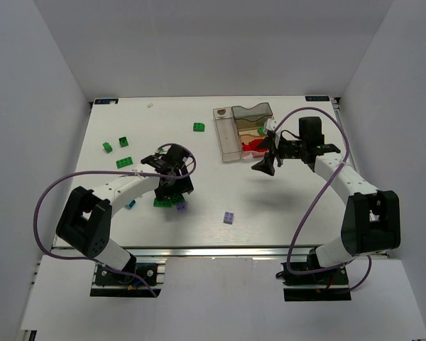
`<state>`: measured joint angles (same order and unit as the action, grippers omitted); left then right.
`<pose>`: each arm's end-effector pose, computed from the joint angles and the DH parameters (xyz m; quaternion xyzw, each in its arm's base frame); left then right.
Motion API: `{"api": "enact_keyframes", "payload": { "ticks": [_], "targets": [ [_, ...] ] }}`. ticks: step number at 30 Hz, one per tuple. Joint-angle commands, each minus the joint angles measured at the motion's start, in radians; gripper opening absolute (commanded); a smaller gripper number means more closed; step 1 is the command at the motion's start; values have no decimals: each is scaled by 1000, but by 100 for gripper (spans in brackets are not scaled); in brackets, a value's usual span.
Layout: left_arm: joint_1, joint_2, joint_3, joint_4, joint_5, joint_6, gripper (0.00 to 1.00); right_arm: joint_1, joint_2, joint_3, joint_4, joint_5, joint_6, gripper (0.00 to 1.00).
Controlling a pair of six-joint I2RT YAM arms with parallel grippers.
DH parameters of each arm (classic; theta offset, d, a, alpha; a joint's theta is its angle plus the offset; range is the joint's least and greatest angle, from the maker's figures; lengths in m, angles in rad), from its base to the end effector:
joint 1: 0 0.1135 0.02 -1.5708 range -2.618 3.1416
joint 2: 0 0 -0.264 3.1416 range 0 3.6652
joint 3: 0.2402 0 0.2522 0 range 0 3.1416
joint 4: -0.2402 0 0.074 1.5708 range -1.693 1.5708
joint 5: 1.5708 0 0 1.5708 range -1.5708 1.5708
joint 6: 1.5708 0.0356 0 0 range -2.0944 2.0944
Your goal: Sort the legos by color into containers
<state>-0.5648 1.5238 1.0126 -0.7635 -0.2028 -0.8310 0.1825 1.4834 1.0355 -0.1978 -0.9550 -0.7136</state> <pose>0.2423 -0.1451 0.2056 -0.1454 0.9733 -0.0176 0.1768 0.3087 0.0865 0.2676 -0.5291 0.6275 0.2928 0.4904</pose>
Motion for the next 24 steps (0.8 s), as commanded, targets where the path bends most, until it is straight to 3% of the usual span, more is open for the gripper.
{"api": "enact_keyframes", "payload": {
  "ticks": [1, 16, 24],
  "targets": [
    [5, -7, -19, 6, -12, 10, 86, -6, -26, 0, 37, -5, 9, 89],
    [5, 102, 4, 76, -4, 38, 81, -8, -49, -11, 21, 18, 9, 89],
    [5, 130, 37, 84, 6, 50, 74, -8, -55, -12, 17, 30, 3, 89]
  ]
}}
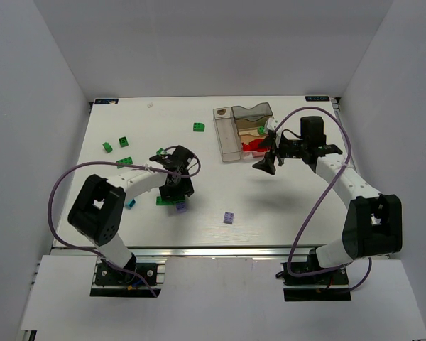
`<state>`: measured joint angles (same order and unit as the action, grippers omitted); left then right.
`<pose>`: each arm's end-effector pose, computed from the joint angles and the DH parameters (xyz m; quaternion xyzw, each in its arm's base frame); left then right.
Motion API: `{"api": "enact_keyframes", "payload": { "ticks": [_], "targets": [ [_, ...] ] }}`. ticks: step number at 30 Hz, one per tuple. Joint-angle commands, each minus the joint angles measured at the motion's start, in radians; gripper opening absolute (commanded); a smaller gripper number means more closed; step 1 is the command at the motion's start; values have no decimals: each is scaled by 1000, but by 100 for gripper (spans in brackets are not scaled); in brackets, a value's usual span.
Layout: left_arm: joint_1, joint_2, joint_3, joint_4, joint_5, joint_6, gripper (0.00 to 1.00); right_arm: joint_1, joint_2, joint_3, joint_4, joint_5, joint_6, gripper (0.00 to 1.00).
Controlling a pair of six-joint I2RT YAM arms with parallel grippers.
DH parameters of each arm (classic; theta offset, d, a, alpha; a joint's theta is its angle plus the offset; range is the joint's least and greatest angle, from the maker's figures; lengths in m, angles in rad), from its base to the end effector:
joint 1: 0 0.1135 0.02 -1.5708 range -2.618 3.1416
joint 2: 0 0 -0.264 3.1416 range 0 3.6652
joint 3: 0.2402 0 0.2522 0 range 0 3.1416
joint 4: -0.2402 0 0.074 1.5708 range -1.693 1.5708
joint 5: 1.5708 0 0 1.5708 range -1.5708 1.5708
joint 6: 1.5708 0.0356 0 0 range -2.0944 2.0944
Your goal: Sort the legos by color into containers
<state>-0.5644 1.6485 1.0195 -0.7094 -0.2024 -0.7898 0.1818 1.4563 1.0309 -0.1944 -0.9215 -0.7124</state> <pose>0.2564 -0.1539 0.1752 -0.1228 0.9806 0.0059 0.1528 0.3052 0.0849 0.2738 -0.5278 0.6301 0.2740 0.4993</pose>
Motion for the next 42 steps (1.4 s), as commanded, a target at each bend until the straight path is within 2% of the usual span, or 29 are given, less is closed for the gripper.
{"api": "enact_keyframes", "payload": {
  "ticks": [1, 9, 12, 21, 24, 27, 31, 34, 35, 36, 37, 38, 39, 42],
  "targets": [
    [4, 7, 30, 33, 11, 9, 73, -7, -30, -8, 15, -4, 2, 89],
    [4, 2, 51, 19, 23, 29, 66, -7, -27, -6, 7, 1, -2, 89],
    [4, -9, 53, 17, 23, 40, 57, -8, -27, -11, 6, 1, -4, 89],
    [-15, -21, 86, -13, -14, 73, 56, -8, -27, -3, 3, 1, -2, 89],
    [-25, -49, 113, -35, -25, 86, 50, -8, -28, -5, 0, 1, -4, 89],
    [-25, -95, 134, -27, -19, 106, 40, -8, -30, -6, 1, 1, -1, 89],
    [-25, -139, 165, 66, 61, 155, 32, -8, -42, -14, 42, 47, 72, 85],
    [-2, -144, 197, 207, 184, 169, 27, -11, -68, -48, 160, 128, 196, 74],
    [-2, -138, 208, 244, 237, 167, 27, -10, -83, -60, 180, 180, 215, 56],
    [-2, -128, 243, 313, 260, 170, 26, -8, -88, -66, 222, 203, 237, 44],
    [-2, -90, 264, 341, 280, 169, 26, -11, -100, -71, 231, 242, 267, 19],
    [-2, -64, 293, 365, 299, 167, 26, -12, -106, -75, 237, 262, 280, 7],
    [-2, -38, 348, 416, 345, 169, 25, -12, -114, -90, 256, 282, 295, 0],
    [-2, 81, 430, 508, 423, 150, 24, -11, -155, -135, 303, 369, 333, 0]
  ]
}}
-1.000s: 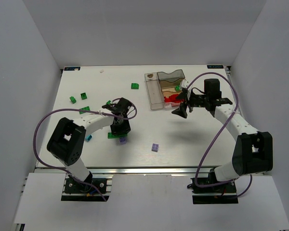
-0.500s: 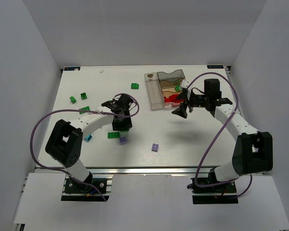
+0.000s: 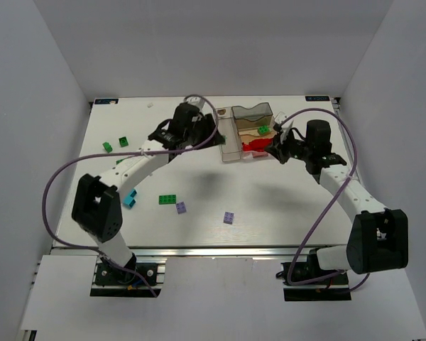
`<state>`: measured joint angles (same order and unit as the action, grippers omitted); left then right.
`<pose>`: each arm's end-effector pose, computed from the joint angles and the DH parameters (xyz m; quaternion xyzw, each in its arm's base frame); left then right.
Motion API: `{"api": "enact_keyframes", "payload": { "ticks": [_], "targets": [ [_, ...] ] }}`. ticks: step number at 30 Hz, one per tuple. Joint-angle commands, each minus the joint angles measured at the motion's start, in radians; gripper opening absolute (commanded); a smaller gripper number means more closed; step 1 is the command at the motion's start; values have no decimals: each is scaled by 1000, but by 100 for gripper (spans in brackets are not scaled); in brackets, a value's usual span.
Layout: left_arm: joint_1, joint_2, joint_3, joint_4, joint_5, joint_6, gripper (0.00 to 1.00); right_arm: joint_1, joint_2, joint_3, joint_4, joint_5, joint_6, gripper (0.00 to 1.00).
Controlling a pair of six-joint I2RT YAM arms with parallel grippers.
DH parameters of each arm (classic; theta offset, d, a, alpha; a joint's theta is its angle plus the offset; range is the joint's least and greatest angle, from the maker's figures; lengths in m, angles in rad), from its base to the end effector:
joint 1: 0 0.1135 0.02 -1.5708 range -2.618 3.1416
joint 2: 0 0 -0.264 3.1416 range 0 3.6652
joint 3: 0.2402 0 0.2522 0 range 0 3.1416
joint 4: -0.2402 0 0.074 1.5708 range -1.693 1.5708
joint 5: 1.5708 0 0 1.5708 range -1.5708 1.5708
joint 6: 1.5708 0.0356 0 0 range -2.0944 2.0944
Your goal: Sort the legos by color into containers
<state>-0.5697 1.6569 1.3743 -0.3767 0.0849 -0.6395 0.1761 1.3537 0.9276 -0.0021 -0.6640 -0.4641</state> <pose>0.3194 -0.2082 0.2988 -0.0126 0.8972 -0.2813 0.3401 0.2953 0.0748 0.2823 -0.4175 0.6994 0.1980 0.5453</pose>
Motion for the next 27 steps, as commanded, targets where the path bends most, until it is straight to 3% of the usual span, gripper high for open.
{"api": "enact_keyframes", "payload": {
  "ticks": [1, 6, 14, 20, 27],
  "targets": [
    [4, 104, 127, 202, 148, -14, 24, -9, -79, -44, 123, 147, 90, 0],
    [4, 323, 302, 326, 199, -74, 24, -15, -137, -102, 157, 207, 119, 0],
    [4, 613, 694, 308, 148, -121, 24, -26, -195, -156, 159, 221, 162, 0],
    [4, 737, 799, 265, 78, -130, 28, -29, -205, -170, 157, 224, 166, 0],
    [4, 808, 868, 197, 98, -158, 45, -36, -200, -171, 162, 227, 168, 0]
  ]
}}
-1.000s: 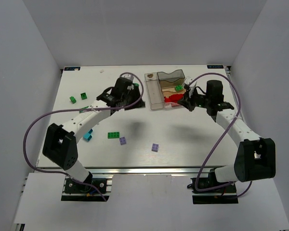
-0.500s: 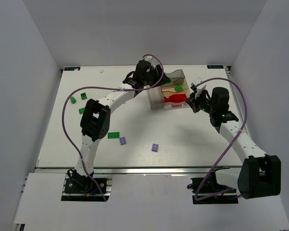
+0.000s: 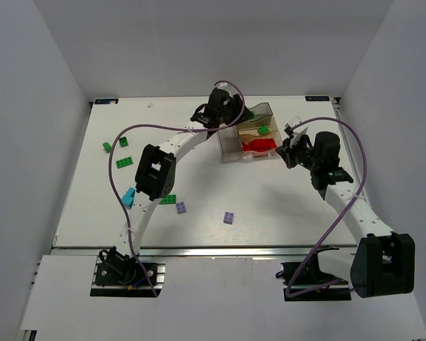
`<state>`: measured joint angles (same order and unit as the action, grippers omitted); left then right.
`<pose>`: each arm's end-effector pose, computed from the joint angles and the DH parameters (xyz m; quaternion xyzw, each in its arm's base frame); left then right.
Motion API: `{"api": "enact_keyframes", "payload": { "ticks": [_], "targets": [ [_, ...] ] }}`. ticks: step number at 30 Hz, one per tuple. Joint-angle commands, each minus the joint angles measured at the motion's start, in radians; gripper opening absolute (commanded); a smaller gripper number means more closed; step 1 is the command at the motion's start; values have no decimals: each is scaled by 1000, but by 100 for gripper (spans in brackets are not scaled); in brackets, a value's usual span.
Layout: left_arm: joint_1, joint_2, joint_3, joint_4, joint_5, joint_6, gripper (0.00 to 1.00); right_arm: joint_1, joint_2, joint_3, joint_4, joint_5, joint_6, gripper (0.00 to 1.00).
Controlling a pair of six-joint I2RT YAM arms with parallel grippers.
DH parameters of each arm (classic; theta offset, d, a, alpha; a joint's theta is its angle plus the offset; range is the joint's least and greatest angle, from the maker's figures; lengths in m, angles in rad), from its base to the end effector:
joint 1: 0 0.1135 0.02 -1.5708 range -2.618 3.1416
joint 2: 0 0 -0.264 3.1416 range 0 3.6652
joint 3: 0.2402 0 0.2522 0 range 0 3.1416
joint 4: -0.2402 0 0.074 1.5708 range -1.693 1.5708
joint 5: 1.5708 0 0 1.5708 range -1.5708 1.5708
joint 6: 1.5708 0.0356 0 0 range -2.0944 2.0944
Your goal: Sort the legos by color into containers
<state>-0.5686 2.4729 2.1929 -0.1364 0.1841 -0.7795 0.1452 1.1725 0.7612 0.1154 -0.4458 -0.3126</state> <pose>0.4842 -0.3172 0.2230 -0.0379 0.8351 -0.3993 0.3765 0.2626 0.0539 0.2829 -0.3060 0.7334 0.1285 0.5932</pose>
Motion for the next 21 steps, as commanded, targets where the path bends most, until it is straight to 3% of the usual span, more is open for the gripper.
{"api": "enact_keyframes", "payload": {
  "ticks": [1, 7, 9, 15, 16, 19, 21],
  "targets": [
    [3, -2, 50, -45, 0, -21, 46, -4, -17, -3, 43, 7, 18, 0],
    [3, 1, 47, -83, 8, -26, 67, -7, 1, 10, 33, -10, 15, 1],
    [3, -2, 47, -77, 11, -30, 69, -9, 9, 16, 24, -28, 4, 5],
    [3, -31, 83, -40, 17, -41, 73, -7, 22, 49, -36, -164, -54, 35],
    [3, -35, 91, -42, 20, -43, 73, -6, 24, 58, -43, -191, -75, 45],
    [13, -109, 79, -57, 8, -21, 65, -9, 36, 88, -114, -335, -152, 63],
    [24, -187, 3, -112, -37, 20, 46, -1, 47, 108, -184, -448, -242, 73]
  ]
}}
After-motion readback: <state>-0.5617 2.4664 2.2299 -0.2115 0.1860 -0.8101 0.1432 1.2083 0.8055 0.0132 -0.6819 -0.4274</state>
